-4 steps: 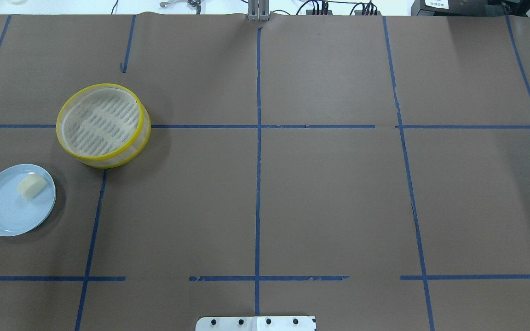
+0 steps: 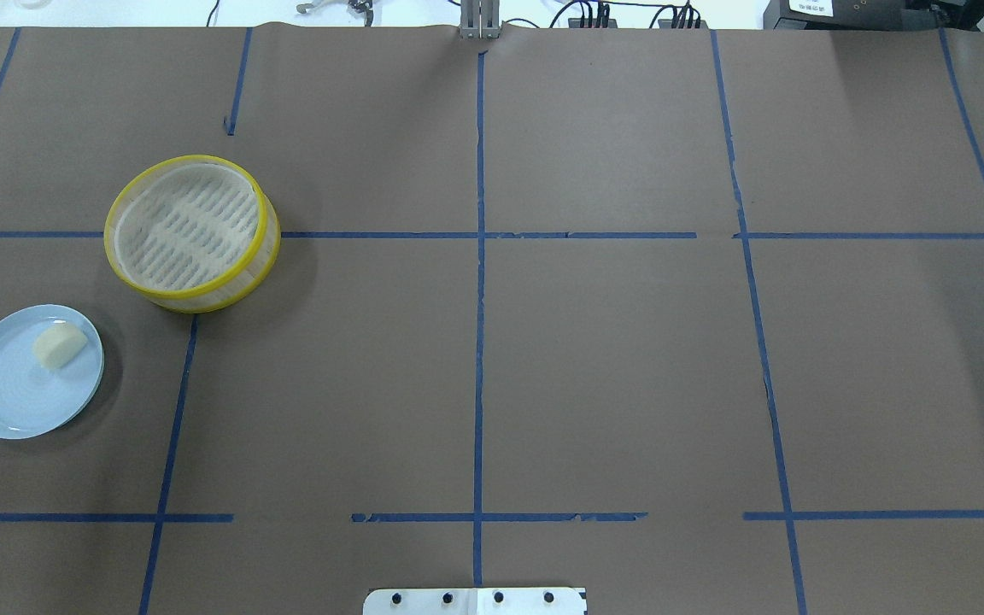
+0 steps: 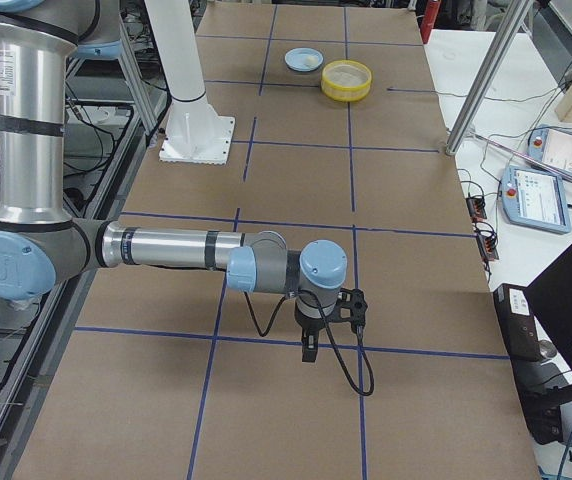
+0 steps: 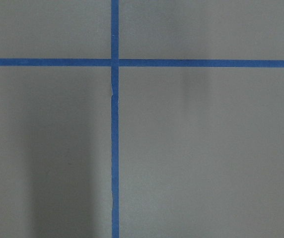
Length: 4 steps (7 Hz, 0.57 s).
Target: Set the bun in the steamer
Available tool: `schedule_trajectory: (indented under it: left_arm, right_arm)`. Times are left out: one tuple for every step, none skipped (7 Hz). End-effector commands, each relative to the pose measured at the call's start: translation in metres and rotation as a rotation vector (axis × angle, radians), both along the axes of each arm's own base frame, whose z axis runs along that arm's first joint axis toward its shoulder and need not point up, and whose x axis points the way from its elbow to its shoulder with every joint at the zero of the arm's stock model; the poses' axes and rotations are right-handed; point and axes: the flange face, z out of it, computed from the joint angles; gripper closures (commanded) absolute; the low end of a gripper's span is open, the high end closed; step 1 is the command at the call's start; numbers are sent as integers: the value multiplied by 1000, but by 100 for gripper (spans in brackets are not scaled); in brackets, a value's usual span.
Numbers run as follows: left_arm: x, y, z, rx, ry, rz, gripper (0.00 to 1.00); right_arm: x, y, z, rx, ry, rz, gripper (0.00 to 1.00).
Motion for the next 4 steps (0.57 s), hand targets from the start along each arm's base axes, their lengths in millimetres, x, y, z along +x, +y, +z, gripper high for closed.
schedule_trajectory:
  left_arm:
    - [4,-10,-50,19,5,-75,0]
    - [23,-8,-84,35,13,-77,0]
    - [51,-6,-118,30,26,-74,0]
    - [72,-5,-135,10,27,-93,0]
  right_arm:
    - [1,0,0,0,0,1,0]
    - [0,0,0,0,0,0,0]
    - [0,0,0,0,0,0,0]
    - [1,0,0,0,0,1,0]
